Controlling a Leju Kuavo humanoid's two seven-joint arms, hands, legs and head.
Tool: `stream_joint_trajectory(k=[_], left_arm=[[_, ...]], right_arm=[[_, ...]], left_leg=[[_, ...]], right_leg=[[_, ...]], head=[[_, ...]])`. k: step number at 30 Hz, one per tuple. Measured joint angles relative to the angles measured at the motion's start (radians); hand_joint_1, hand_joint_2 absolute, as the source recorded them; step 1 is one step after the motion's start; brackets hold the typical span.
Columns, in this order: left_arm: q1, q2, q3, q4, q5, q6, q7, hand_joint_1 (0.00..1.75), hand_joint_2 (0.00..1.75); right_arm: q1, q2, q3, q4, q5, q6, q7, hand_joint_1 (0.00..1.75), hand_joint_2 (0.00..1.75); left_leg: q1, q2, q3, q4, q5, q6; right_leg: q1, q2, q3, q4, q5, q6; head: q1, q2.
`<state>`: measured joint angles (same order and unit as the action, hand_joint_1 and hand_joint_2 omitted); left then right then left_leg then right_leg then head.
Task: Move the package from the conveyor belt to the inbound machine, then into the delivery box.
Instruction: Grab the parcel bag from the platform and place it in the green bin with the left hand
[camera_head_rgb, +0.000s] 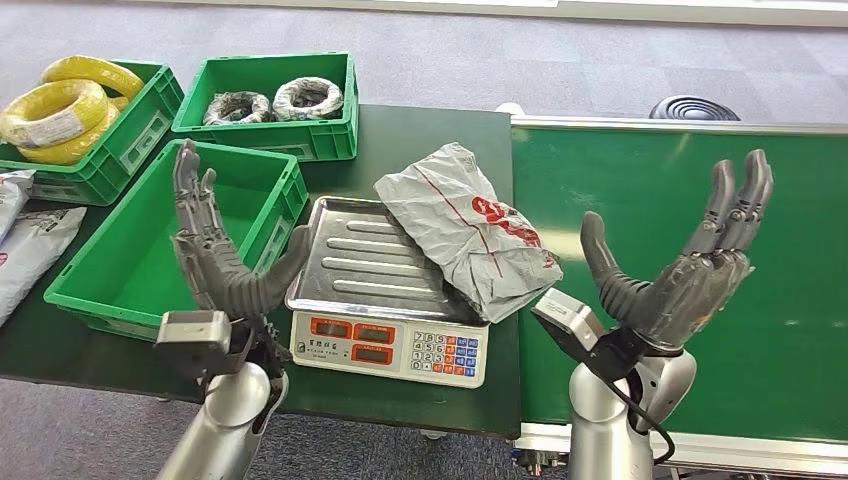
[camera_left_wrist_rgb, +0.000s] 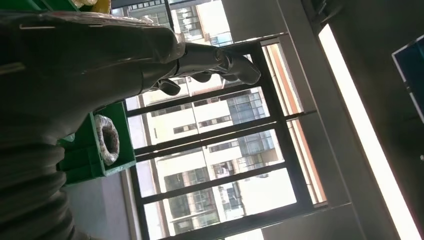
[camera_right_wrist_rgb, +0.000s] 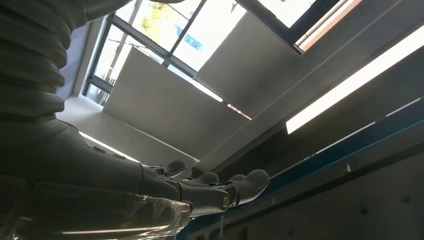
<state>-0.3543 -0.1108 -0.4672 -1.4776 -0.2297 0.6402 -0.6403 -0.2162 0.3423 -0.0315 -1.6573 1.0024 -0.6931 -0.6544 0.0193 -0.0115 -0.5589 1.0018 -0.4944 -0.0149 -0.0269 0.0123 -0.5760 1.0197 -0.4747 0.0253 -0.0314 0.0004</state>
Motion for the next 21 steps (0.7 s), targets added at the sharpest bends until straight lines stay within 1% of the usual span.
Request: stream_joint_trajectory(k=[2,5,7,10,12,17,21], left_arm=[[-0.063,-0.017,-0.029,0.084,-0.144,-0.023,0.097,0.0,1.75],[-0.17,-0.064,-0.089,0.245,-0.396,-0.038,0.255,0.0,1.75],[-0.229,-0.097,-0.125,0.351,-0.501,-0.038,0.316,0.0,1.75],[-0.295,-0.139,-0.161,0.492,-0.586,-0.034,0.363,0.0,1.75],[-0.325,-0.164,-0.178,0.575,-0.622,-0.033,0.378,0.0,1.75],[-0.372,-0.21,-0.205,0.728,-0.683,-0.056,0.408,0.0,1.75],[-0.394,-0.231,-0.223,0.811,-0.71,-0.078,0.432,0.0,1.75]], right_arm=[[0.012,0.004,-0.001,-0.016,-0.027,0.0,0.003,0.0,1.75],[0.026,0.005,0.005,-0.025,-0.041,0.0,0.024,0.0,1.75],[0.032,0.005,0.014,-0.026,-0.038,0.0,0.037,0.0,1.75],[0.035,0.005,0.029,-0.026,-0.028,0.0,0.058,0.0,1.75],[0.036,0.005,0.042,-0.026,-0.023,0.0,0.07,0.0,1.75],[0.033,0.004,0.067,-0.025,-0.013,0.001,0.111,0.0,1.75],[0.027,0.002,0.083,-0.023,-0.011,0.001,0.13,0.0,1.75]], left_leg=[[0.0,-0.001,0.0,0.0,0.0,0.0],[0.0,-0.001,0.0,0.0,0.0,0.0],[-0.001,0.0,0.0,0.0,0.0,0.0],[-0.001,0.0,0.0,0.0,0.0,0.0],[-0.001,0.0,-0.001,0.0,0.0,0.0],[-0.001,0.0,-0.001,0.0,0.0,0.0],[-0.001,0.0,-0.001,0.0,0.0,0.0]], right_leg=[[0.0,-0.001,0.0,0.0,0.0,0.0],[0.0,0.0,0.001,0.0,0.0,0.0],[-0.001,0.0,0.001,0.0,0.001,0.0],[-0.001,0.001,0.0,0.0,0.001,0.001],[-0.001,0.001,0.0,0.0,0.001,0.001],[-0.001,0.001,0.0,0.0,0.001,0.001],[-0.001,0.001,0.0,0.0,0.001,0.001]], head=[[0.0,0.0],[0.0,0.0],[0.0,0.0],[0.0,0.0],[0.0,0.0],[0.0,0.0],[0.0,0.0]])
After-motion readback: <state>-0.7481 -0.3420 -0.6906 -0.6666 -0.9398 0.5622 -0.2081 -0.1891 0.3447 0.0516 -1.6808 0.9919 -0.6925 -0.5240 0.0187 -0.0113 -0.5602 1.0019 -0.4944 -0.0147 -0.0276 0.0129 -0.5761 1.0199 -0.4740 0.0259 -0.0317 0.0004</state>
